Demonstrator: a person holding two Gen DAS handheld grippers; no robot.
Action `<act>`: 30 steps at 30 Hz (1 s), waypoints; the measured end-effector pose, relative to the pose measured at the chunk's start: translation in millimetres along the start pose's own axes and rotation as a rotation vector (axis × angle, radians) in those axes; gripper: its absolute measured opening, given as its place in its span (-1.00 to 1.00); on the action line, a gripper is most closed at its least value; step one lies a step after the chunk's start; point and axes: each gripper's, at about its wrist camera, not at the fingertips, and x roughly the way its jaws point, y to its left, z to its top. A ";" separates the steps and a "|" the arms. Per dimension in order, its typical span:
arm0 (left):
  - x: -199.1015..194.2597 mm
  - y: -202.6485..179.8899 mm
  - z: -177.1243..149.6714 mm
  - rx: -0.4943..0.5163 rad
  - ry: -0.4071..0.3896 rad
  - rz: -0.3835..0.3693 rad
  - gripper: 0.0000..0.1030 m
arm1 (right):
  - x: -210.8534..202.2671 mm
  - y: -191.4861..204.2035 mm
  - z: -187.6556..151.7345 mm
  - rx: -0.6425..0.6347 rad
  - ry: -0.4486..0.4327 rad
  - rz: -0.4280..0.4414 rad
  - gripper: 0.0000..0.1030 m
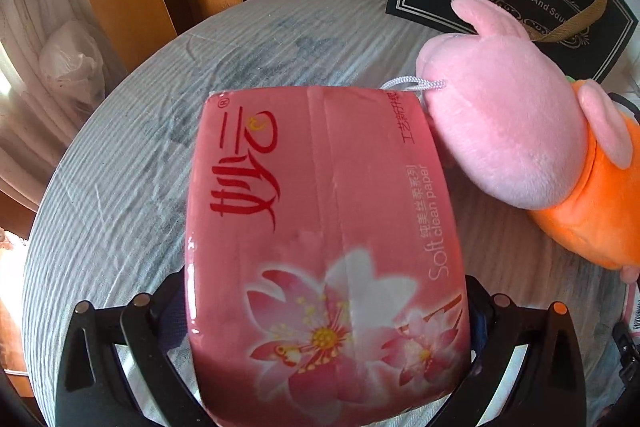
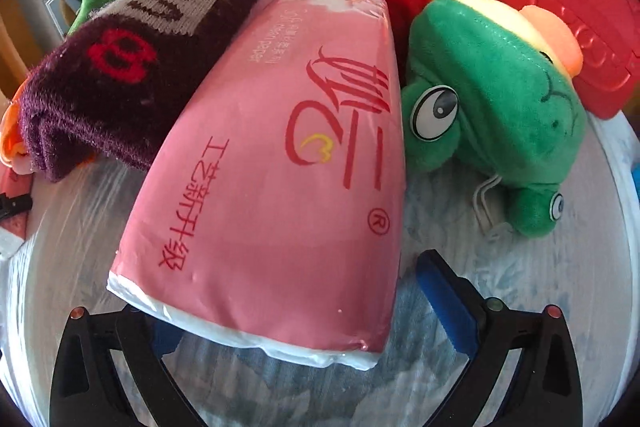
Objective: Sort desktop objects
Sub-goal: 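Hold the tissue pack in the left tool while the right tool grasps the second pink tissue pack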
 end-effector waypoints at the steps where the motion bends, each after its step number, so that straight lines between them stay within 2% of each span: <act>1: -1.1 0.9 -4.3 0.001 -0.025 0.000 1.00 | 0.4 0.5 -0.2 0.007 -0.006 -0.006 1.00; 3: -2.1 2.7 -9.9 0.000 -0.054 0.001 1.00 | 1.9 2.4 1.0 0.019 -0.005 -0.023 1.00; 7: -1.2 4.0 -10.2 -0.005 -0.042 0.004 1.00 | 3.8 5.0 2.0 -0.010 -0.004 -0.026 1.00; 8: -1.0 3.2 -11.1 -0.008 -0.032 0.009 1.00 | 3.3 4.0 2.2 -0.017 0.003 -0.013 1.00; 9: -3.4 3.7 -13.0 -0.014 -0.030 0.009 0.83 | 1.1 1.4 1.5 -0.009 0.011 0.007 0.95; 10: -7.1 2.3 -15.3 -0.010 -0.033 0.012 0.77 | -3.8 -3.3 -0.3 0.026 0.007 0.043 0.89; 12: -11.5 -2.0 -23.6 0.007 -0.036 0.055 0.77 | -18.1 -10.4 -4.4 0.088 -0.035 0.128 0.86; 14: -19.0 -9.1 -32.2 0.006 -0.044 0.070 0.77 | -31.1 -7.7 -6.4 0.083 -0.089 0.135 0.85; 16: -22.1 -15.7 -30.0 0.002 -0.036 0.074 0.76 | -35.9 0.2 -5.4 0.052 -0.120 0.127 0.64; 17: -23.9 -18.4 -30.6 -0.003 -0.035 0.065 0.76 | -34.5 3.5 -4.1 0.043 -0.114 0.115 0.45; 18: -30.6 -19.5 -38.4 -0.008 -0.034 0.054 0.76 | -30.4 5.1 -2.7 0.044 -0.093 0.107 0.19; 19: -34.1 -20.6 -44.0 -0.008 -0.036 0.043 0.76 | -25.9 4.1 -2.4 0.060 -0.071 0.114 0.10; 24: -76.2 -39.5 -102.7 0.047 -0.060 0.039 0.76 | -33.5 -5.7 -15.7 0.098 -0.065 0.119 0.00; 30: -121.1 -75.9 -167.5 0.140 -0.076 0.009 0.76 | -75.4 -13.8 -69.5 0.095 -0.060 0.157 -0.02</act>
